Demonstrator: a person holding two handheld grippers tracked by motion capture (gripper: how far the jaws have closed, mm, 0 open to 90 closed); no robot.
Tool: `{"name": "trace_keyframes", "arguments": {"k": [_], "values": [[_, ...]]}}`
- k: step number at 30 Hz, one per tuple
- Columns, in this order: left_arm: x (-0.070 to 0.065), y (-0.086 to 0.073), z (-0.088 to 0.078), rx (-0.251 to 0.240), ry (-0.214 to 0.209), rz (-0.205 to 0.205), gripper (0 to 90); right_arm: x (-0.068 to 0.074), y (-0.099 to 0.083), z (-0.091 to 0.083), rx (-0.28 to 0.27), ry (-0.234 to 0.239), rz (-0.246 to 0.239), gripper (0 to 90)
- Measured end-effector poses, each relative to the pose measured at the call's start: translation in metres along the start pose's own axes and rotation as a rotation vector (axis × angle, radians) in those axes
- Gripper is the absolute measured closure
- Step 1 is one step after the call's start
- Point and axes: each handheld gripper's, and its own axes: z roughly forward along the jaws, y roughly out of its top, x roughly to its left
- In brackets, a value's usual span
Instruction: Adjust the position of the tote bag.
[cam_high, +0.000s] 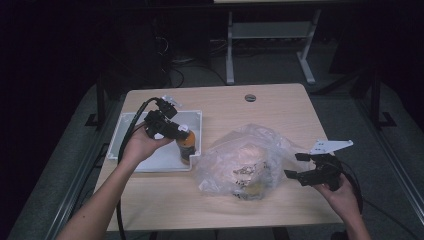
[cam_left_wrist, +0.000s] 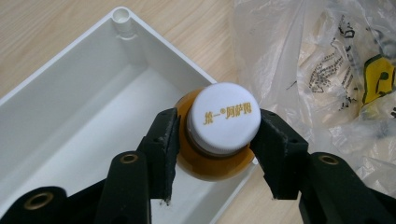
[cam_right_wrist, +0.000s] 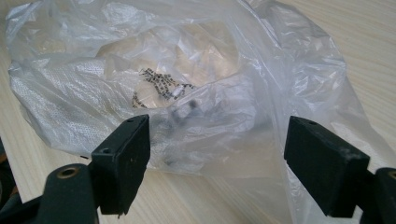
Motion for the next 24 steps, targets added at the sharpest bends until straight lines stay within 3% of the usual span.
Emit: {"name": "trace_keyframes", "arguments": {"k": [11, 12, 24], "values": [[0.002, -0.008, -0.006, -0.009, 0.002, -0.009, 43.7, -0.001, 0.0, -0.002, 0.0, -0.003, 0.008, 22.1], [0.003, -0.01, -0.006, -0.016, -0.013, -0.018, 43.7, -0.001, 0.0, -0.002, 0.0, -0.004, 0.007, 22.1], [0.003, -0.018, -0.008, -0.023, -0.007, -0.018, 43.0, -0.001, 0.0, -0.004, -0.006, -0.011, 0.008, 22.2]]}}
